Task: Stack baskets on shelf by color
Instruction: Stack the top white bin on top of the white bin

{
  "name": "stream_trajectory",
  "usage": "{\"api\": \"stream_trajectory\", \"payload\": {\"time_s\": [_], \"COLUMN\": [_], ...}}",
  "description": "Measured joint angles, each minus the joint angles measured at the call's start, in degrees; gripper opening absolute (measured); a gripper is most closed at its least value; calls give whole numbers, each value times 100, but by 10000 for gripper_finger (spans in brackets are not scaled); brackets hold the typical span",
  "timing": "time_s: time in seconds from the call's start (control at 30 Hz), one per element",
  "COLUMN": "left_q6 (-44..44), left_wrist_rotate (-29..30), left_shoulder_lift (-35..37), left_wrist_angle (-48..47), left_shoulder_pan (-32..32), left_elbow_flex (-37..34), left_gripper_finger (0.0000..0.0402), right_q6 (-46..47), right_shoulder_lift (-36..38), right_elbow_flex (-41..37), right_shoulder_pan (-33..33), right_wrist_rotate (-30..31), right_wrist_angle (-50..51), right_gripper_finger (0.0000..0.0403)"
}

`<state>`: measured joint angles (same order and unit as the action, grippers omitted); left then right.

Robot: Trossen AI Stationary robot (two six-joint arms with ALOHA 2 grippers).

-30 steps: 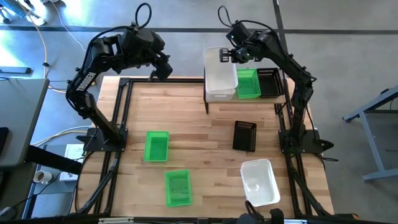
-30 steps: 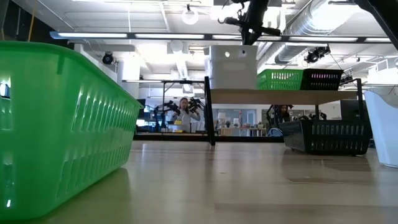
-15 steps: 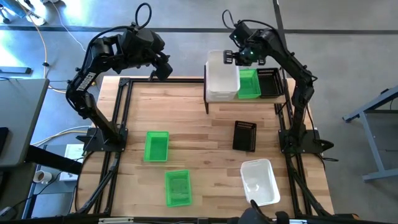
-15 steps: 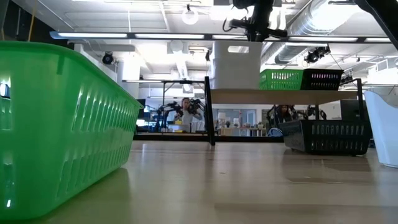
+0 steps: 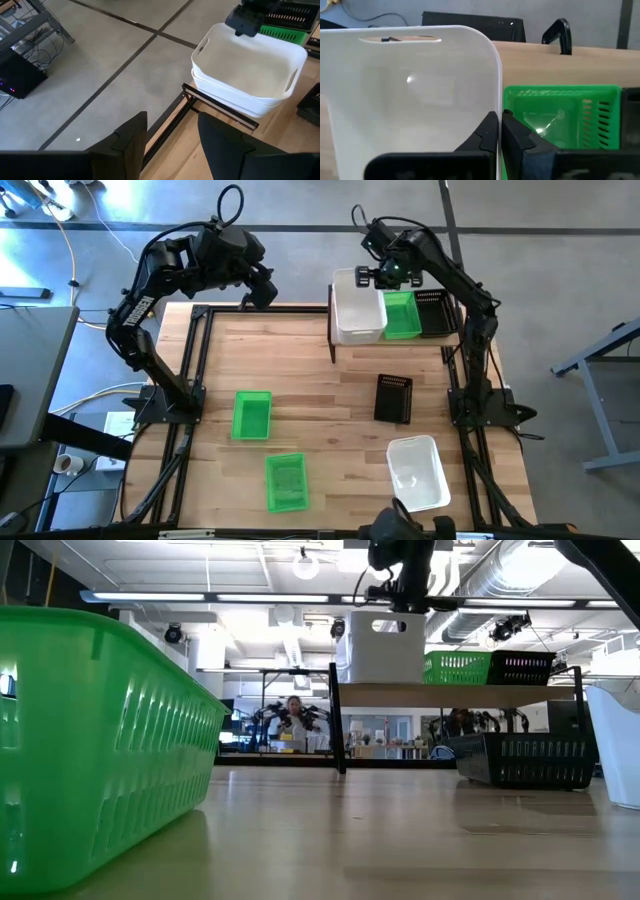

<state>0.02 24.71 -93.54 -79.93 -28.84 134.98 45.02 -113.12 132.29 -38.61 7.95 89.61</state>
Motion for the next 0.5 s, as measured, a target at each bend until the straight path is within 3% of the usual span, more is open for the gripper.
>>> {"api": "stream_trajectory", "payload": {"time_s": [0.5], "left_q6": [18], "left_wrist_rotate": [2], "left_shoulder_lift": [0], "left_wrist_angle": [-1], "left_shoulder_pan": [-2], "left_elbow_flex": [0], "left_gripper_finger": [168], "right_q6": [-49], "right_shoulder_lift": [-13], "right_elbow_flex": [-2], "right_shoulder_pan": [11], "right_wrist_rotate": [205], "right_wrist_angle": [-390], "right_gripper_finger": [0]}}
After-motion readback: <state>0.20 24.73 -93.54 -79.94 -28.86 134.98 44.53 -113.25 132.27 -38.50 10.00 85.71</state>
